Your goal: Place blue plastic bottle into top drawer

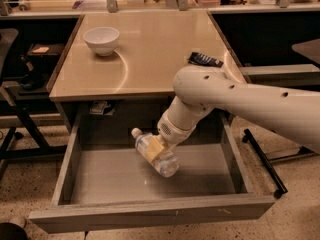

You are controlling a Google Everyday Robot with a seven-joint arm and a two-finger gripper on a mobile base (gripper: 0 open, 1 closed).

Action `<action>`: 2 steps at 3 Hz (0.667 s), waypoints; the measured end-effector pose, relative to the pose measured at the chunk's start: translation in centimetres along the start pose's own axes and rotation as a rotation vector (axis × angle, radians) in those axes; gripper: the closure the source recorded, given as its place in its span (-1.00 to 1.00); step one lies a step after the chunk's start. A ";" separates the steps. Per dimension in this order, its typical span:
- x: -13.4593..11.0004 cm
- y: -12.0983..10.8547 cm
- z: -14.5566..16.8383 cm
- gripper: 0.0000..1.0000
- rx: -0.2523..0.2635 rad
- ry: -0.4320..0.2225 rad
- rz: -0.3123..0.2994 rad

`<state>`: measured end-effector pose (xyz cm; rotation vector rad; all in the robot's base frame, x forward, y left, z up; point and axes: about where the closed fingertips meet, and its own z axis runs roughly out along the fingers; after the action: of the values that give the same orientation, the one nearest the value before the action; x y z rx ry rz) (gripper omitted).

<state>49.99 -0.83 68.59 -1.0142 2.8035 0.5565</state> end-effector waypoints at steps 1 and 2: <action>0.0 -0.3 2.2 1.00 -0.030 -0.008 0.022; 0.0 -0.5 3.9 1.00 -0.056 -0.015 0.035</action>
Offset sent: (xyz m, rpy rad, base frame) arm 0.0051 0.0162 -0.0553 0.0812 0.0515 -0.0392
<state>50.24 0.29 64.83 -0.9679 2.8132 0.6466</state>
